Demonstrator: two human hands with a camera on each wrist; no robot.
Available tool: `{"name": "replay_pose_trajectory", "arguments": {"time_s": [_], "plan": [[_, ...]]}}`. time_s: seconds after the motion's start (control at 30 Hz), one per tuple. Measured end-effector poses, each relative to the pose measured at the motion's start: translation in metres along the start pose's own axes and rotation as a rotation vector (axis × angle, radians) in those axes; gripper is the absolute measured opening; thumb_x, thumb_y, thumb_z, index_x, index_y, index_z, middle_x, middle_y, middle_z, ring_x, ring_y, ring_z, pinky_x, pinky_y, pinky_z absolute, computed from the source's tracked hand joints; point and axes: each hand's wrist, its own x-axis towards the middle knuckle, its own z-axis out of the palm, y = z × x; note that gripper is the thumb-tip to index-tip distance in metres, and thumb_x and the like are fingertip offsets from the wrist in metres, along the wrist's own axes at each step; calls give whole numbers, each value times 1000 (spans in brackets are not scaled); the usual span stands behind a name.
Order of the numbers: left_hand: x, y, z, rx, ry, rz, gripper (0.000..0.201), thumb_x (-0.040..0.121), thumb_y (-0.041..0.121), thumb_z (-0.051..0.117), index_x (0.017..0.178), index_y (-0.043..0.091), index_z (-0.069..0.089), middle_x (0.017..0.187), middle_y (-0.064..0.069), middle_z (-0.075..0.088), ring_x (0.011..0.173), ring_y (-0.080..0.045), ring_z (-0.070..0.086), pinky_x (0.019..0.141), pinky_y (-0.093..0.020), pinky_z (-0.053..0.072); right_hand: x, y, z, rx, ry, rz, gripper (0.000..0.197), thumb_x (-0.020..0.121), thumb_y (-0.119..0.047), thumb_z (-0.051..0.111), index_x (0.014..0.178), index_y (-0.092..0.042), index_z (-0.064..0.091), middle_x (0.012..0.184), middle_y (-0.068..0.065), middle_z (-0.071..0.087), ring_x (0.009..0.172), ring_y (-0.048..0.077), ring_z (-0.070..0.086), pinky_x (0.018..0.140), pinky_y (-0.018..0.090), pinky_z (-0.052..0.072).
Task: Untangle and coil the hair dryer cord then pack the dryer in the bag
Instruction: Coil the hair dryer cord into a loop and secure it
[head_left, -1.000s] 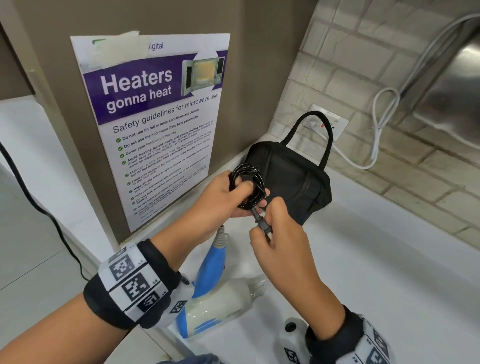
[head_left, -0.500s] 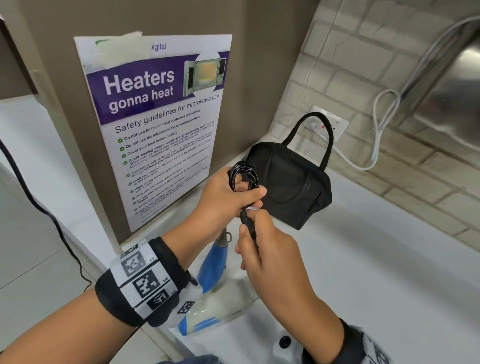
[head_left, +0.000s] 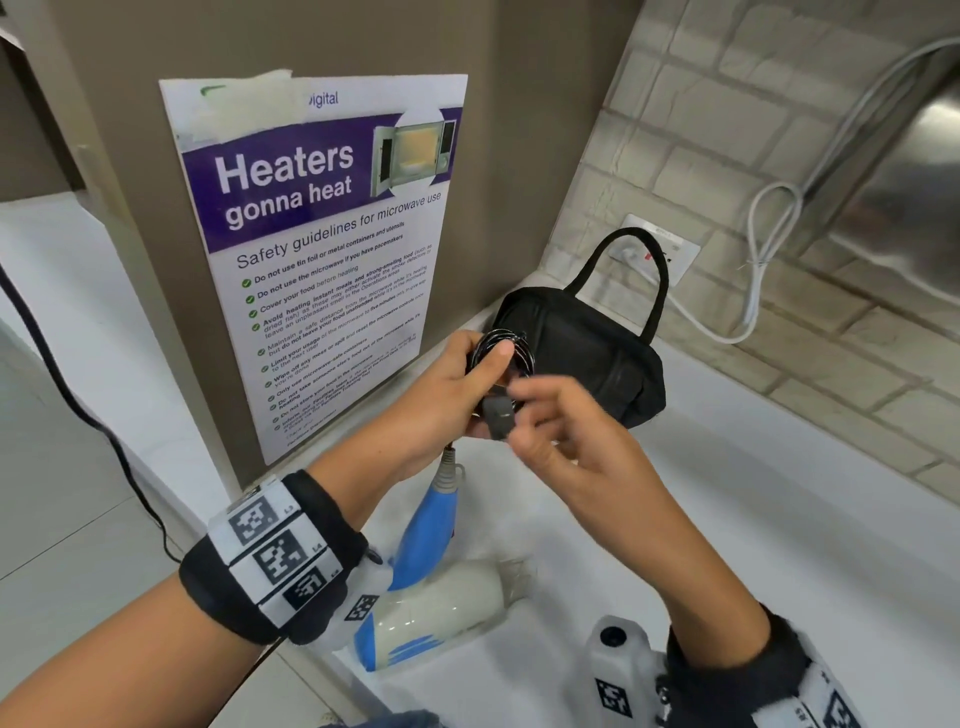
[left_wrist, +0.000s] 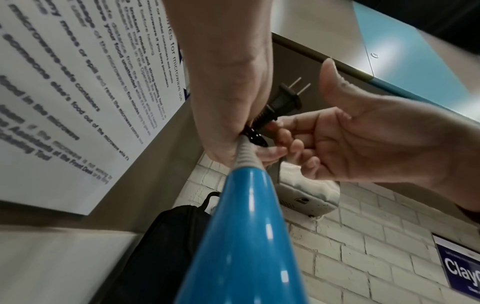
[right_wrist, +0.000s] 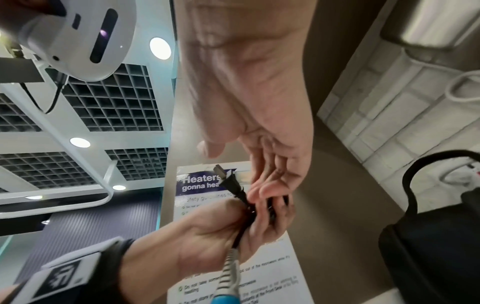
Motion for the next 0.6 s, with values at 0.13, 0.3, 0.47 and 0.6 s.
{"name": "replay_pose_trajectory", "arguments": {"time_s": [0.13,0.3,0.47,0.6], "plan": [[-2,0,2,31,-93,10,28,98,32,44,117,13,48,92,-6,66,71,-12,67,58,-26,54,9,3,1,-284,21,-185,61,74,-31,77,126,-41,47,110,-9,43,94,4,50,78,9,41],[-4,-1,6,28,-164,-10,18,100,29,40,110,17,49,76,-4,64,58,-12,60,51,-26,48,27,9,-5,-228,158,-268,22,74,-15,77,93,-17,68,89,-11,59,87,5,57,71,16,49],[-6,-4,8,135,-136,49,16,101,25,37,108,17,49,82,-6,65,64,-18,60,44,-23,41,40,8,-17,169,230,-18,13,79,-16,72,88,-12,63,69,0,67,63,14,65,61,42,56],[-5,-10,12,252,-71,69,15,100,15,33,106,14,47,81,-11,67,57,-20,57,44,-27,39,36,6,-10,191,238,-46,15,79,-14,73,86,-10,61,71,13,65,61,17,66,57,44,57]]}}
